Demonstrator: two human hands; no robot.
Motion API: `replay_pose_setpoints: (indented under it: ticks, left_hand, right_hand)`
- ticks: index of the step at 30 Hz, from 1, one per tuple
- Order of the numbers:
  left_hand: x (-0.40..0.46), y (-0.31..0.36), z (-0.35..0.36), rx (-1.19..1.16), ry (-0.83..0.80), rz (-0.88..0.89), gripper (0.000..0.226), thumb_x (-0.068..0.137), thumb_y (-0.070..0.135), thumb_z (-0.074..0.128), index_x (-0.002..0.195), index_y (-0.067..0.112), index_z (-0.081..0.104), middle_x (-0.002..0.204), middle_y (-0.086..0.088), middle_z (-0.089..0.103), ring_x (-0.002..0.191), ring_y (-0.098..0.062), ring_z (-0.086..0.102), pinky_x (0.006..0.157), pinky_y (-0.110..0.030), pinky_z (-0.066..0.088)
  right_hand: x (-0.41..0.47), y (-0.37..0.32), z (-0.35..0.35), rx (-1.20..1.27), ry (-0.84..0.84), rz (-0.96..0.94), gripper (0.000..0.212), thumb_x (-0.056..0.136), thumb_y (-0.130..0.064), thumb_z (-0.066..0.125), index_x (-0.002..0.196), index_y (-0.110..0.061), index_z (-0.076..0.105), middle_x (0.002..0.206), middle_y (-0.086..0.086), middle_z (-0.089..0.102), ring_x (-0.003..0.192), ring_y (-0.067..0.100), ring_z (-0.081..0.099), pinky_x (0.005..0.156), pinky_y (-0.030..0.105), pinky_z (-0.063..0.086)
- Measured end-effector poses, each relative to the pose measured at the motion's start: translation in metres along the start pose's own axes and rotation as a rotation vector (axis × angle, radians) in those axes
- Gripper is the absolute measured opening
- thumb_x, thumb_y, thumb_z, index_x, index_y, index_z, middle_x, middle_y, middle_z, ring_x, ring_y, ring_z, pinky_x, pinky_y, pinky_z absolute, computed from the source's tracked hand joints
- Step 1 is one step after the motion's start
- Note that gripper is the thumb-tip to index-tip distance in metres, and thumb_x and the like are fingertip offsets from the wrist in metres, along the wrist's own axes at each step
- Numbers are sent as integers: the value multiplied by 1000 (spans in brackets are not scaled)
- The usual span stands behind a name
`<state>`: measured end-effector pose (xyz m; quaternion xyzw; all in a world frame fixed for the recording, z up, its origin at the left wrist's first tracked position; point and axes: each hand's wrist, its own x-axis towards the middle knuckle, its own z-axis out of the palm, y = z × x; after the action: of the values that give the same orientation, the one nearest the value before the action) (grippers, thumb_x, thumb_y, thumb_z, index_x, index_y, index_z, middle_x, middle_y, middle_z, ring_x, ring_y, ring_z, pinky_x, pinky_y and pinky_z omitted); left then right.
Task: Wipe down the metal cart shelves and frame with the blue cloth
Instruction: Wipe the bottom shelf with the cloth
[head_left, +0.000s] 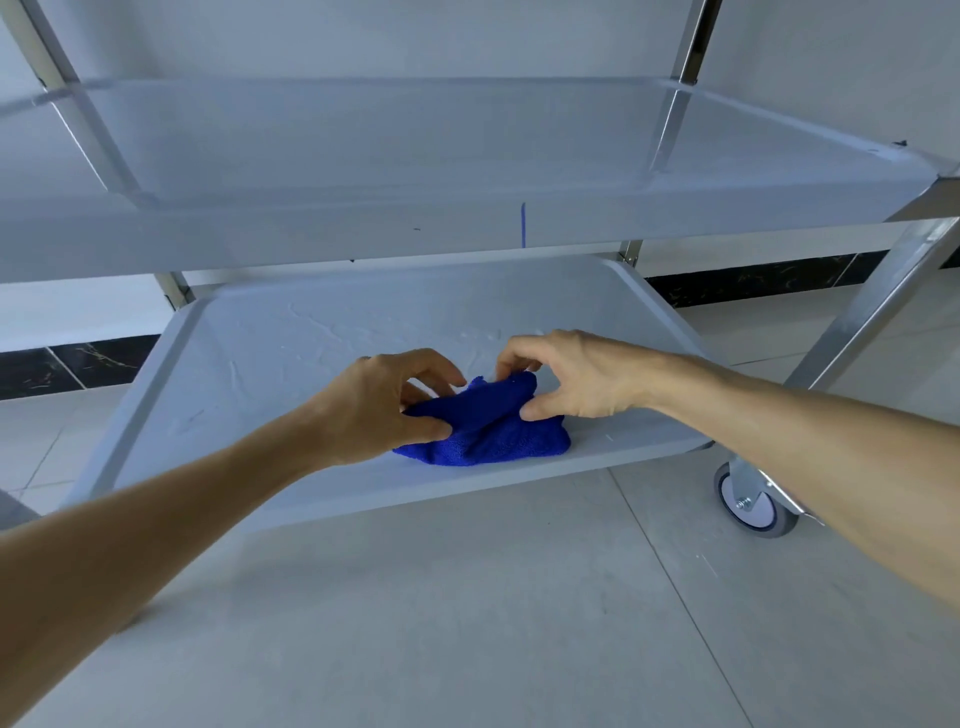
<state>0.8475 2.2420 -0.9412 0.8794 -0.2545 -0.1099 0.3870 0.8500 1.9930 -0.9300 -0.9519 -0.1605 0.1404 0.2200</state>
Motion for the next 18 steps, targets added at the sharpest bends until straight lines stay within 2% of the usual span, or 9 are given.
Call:
replay_pose_setpoints:
  ticks: [3,5,9,10,12,13,14,16,18]
  left_hand:
    - [-3,-15,-10,213,-65,-85,34,77,25,78,103,41,63,97,20,70,87,4,65,77,-20,55]
    - [-1,-19,-18,300,-38,-115,25,80,28,76,99,40,65,92,17,70,84,4,63,80,-21,52]
    - [28,-6,-43,357,234,-57,18,81,24,75,98,30,70,85,11,67,78,-7,59,68,-4,39]
    - [38,-1,-50,368,317,-35,18,82,25,73,100,26,71,87,9,66,82,-10,59,68,-8,38]
    - [51,9,-63,314,447,-19,20,84,29,69,97,13,69,94,-1,68,86,-15,56,75,-21,37]
    - [55,13,-68,257,453,1,26,84,30,65,92,6,68,94,-7,71,82,-14,54,74,-24,37]
    - [56,17,-71,199,426,27,31,82,32,60,86,3,69,91,-9,72,78,-13,54,72,-24,38]
    - [51,17,-69,148,428,23,28,81,34,63,89,8,69,92,0,70,79,-12,55,72,-23,40]
    - [39,9,-56,235,490,69,18,82,26,74,98,18,71,95,4,67,82,-10,58,78,-25,47]
  right_hand:
    - [1,0,-5,-39,28,29,29,92,-29,68,119,-38,63,119,-10,61,113,13,54,96,36,47]
    - [4,-4,-11,-58,80,34,21,93,-29,67,113,-35,67,107,-9,64,101,15,58,90,36,50]
    - [15,-23,-45,-63,338,75,12,95,-23,60,102,-31,66,76,-23,50,79,10,52,72,24,41]
    - [18,-25,-53,-4,397,94,6,97,-25,57,95,-28,63,76,-18,51,78,9,53,73,22,42]
    - [22,-25,-66,149,493,67,20,99,-26,52,91,-8,56,83,-7,55,84,12,51,78,26,44]
    - [23,-23,-70,216,523,49,25,99,-24,51,93,-1,52,87,-3,52,85,10,46,74,23,42]
    - [23,-21,-71,252,553,46,25,100,-23,51,93,1,52,88,-1,47,84,10,42,66,17,39]
    - [19,-19,-70,254,585,47,22,101,-23,52,90,-4,52,89,1,43,82,11,39,55,11,34]
    - [11,-13,-60,86,607,15,8,98,-25,58,97,-18,61,92,-2,54,84,13,50,70,18,44]
